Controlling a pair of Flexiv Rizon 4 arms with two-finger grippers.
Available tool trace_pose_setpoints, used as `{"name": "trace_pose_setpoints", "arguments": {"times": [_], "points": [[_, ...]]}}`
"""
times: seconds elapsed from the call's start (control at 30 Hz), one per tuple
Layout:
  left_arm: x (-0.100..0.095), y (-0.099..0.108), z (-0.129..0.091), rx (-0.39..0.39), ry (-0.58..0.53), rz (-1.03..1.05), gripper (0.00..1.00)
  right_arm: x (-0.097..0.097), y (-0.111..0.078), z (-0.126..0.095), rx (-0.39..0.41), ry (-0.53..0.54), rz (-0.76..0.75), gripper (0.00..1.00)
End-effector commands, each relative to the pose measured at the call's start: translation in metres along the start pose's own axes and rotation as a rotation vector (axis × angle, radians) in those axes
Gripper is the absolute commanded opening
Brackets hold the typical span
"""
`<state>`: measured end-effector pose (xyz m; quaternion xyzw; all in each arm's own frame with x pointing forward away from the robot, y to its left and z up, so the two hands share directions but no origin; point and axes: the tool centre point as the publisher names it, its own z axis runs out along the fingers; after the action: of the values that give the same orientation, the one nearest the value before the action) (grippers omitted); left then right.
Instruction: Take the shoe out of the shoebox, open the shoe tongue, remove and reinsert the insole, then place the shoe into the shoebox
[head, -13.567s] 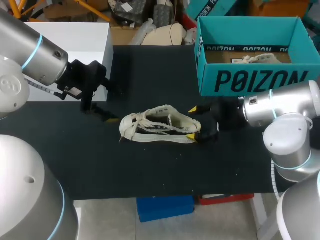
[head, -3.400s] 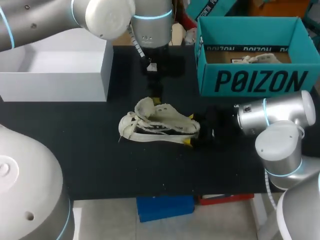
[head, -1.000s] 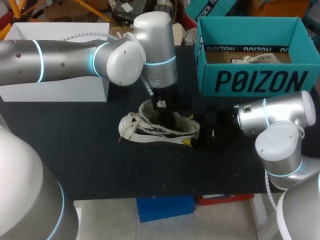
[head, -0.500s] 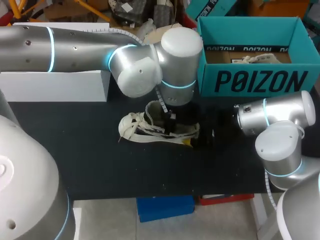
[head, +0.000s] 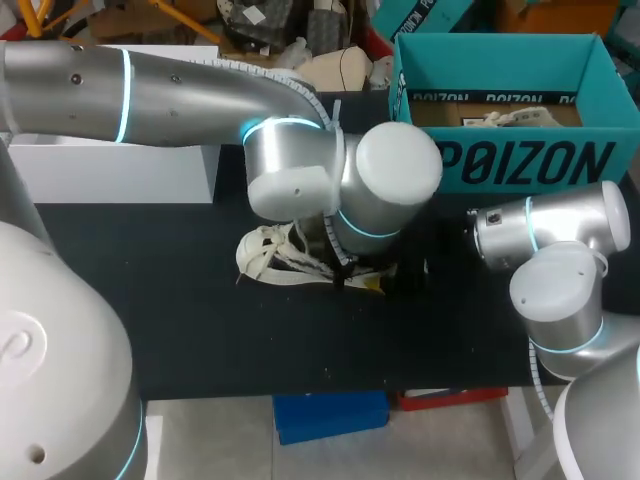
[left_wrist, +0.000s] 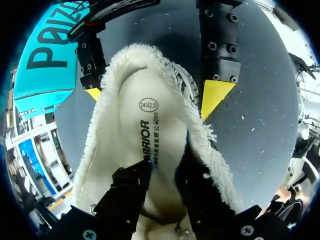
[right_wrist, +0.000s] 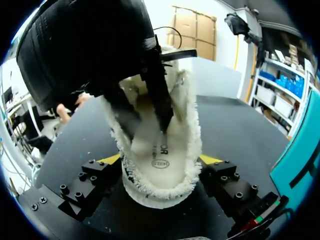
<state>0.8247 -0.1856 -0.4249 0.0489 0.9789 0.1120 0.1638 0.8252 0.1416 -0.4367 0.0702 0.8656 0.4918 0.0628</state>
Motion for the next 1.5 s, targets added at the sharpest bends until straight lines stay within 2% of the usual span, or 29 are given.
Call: {"name": "trace_pose_setpoints", "arguments": {"times": [0.03,0.07,0.1,0.17,0.3,0.43,0.63,0.7,0.9,0.97,1.0,1.03,1.1,1.23,1.5], "points": [[0.009,0.003,0.046,-0.132,-0.198,-0.052,0.36,0.0,0.0,0.001,0.004,-0.002,0.002,0.0],[0.007,0.005,0.048,-0.123,-0.196,-0.062,0.32,0.0,0.0,0.001,0.004,-0.002,0.002,0.0],[0.006,0.006,0.052,-0.145,-0.217,-0.065,0.3,0.0,0.0,0.001,0.004,-0.002,0.002,0.0],[0.002,0.009,0.061,-0.136,-0.21,-0.064,0.27,0.0,0.0,0.001,0.004,-0.002,0.002,0.0],[-0.007,0.01,0.075,-0.128,-0.241,-0.081,0.29,0.0,0.0,0.001,0.004,-0.002,0.002,0.0],[-0.02,0.006,0.077,-0.078,-0.266,-0.1,0.29,0.0,0.0,0.001,0.004,-0.002,0.002,0.0],[-0.039,0.006,0.078,-0.069,-0.325,-0.159,0.3,0.0,0.0,0.001,0.004,-0.002,0.002,0.0],[-0.046,0.006,0.078,-0.045,-0.323,-0.172,0.29,0.0,0.0,0.001,0.004,-0.002,0.002,0.0],[-0.05,0.011,0.083,-0.044,-0.324,-0.192,0.27,0.0,0.0,0.001,0.004,-0.002,0.002,0.0],[-0.049,0.012,0.086,-0.05,-0.318,-0.197,0.21,0.0,0.0,0.001,0.004,-0.002,0.002,0.0],[-0.049,0.013,0.087,-0.051,-0.309,-0.207,0.15,0.0,0.0,0.001,0.004,-0.002,0.002,0.0],[-0.049,0.013,0.088,-0.045,-0.3,-0.211,0.04,0.0,0.0,0.001,0.004,-0.002,0.002,0.0],[-0.05,0.013,0.088,-0.045,-0.292,-0.221,0.0,0.0,0.0,0.001,0.004,-0.002,0.002,0.0],[-0.052,0.011,0.083,-0.012,-0.256,-0.216,0.0,0.0,0.0,0.001,0.004,-0.002,0.002,0.0],[-0.055,0.008,0.049,0.111,-0.153,-0.162,0.0,0.0,0.0,0.001,0.004,-0.002,0.002,0.0]]}}
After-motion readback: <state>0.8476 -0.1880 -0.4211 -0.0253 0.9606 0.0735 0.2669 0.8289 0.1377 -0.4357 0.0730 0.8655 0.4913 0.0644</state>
